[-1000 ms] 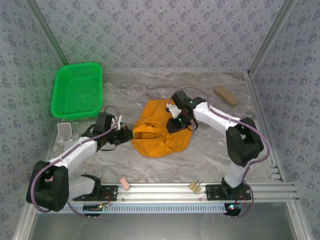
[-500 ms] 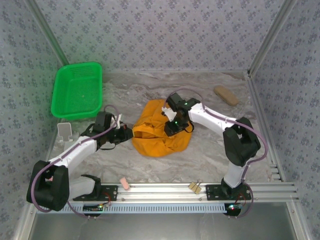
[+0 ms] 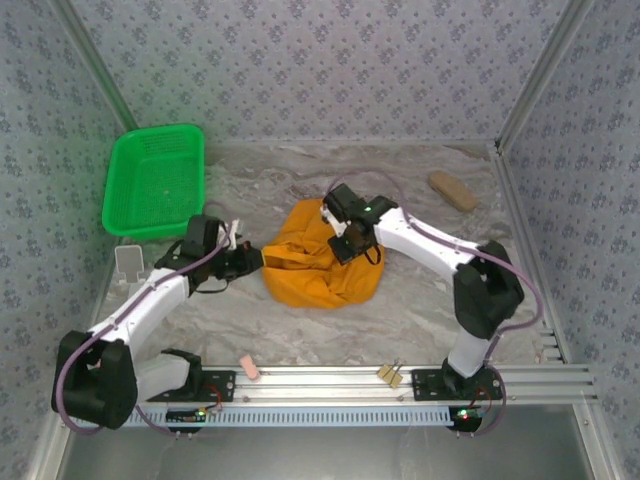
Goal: Fold the inside-out t-shirt
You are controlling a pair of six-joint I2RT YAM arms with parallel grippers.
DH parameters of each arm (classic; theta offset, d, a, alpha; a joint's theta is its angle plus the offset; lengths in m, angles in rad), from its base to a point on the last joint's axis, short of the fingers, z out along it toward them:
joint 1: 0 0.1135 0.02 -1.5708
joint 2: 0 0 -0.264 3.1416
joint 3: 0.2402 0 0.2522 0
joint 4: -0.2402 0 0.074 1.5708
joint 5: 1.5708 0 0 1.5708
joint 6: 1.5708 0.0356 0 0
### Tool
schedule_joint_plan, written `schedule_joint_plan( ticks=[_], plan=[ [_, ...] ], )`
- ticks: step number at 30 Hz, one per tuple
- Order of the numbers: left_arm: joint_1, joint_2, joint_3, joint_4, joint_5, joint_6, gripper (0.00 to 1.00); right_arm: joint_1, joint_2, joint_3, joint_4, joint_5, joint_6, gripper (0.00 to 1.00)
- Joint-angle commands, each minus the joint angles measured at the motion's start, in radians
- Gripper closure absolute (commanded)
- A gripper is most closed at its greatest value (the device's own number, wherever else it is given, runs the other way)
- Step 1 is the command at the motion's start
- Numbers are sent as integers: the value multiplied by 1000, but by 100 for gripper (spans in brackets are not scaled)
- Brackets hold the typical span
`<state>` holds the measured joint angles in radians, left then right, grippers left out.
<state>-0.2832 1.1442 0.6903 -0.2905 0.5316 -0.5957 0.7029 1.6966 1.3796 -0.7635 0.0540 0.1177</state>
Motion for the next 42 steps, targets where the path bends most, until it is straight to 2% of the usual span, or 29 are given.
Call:
schedule_joint_plan(
  ticks=[1, 4, 6, 8, 10, 14, 18, 21, 23, 26, 29, 34, 39, 42],
  plan=[
    [5, -47, 132, -24, -35, 57, 100, -51, -168, 55, 182, 104, 92, 100],
    [5, -13, 278, -15, -62, 96, 100, -102, -230, 118, 318, 160, 85, 100],
    [5, 60, 456, -105, -74, 161, 100, -124, -245, 207, 334, 248, 75, 100],
    [4, 128, 634, -224, -74, 202, 100, -137, -273, 262, 339, 284, 85, 100],
    [1, 155, 737, -271, -37, 201, 100, -136, -336, 267, 366, 303, 93, 100],
    [-35, 57, 746, -227, -40, 165, 100, -81, -513, 233, 329, 329, 98, 100],
    [-106, -102, 693, -104, -164, 207, 100, -6, -691, 157, 392, 320, 72, 100],
    [-125, -167, 677, 42, -193, 235, 100, -10, -731, 158, 430, 316, 80, 100],
    [-125, -145, 736, 46, -216, 270, 100, -33, -716, 161, 480, 305, 80, 100],
    [-124, -42, 847, 21, -295, 325, 100, -144, -611, 220, 508, 275, 119, 100],
    [-115, 115, 986, -31, -397, 361, 100, -268, -413, 355, 462, 216, 179, 100],
    [-51, 440, 1311, -170, -439, 380, 100, -396, -65, 677, 364, 166, 217, 100],
    [-25, 676, 1686, -242, -473, 432, 100, -477, 280, 1186, 260, -66, 222, 100],
    [-25, 747, 1872, -250, -444, 477, 100, -494, 450, 1607, 114, -76, 220, 100]
  ],
)
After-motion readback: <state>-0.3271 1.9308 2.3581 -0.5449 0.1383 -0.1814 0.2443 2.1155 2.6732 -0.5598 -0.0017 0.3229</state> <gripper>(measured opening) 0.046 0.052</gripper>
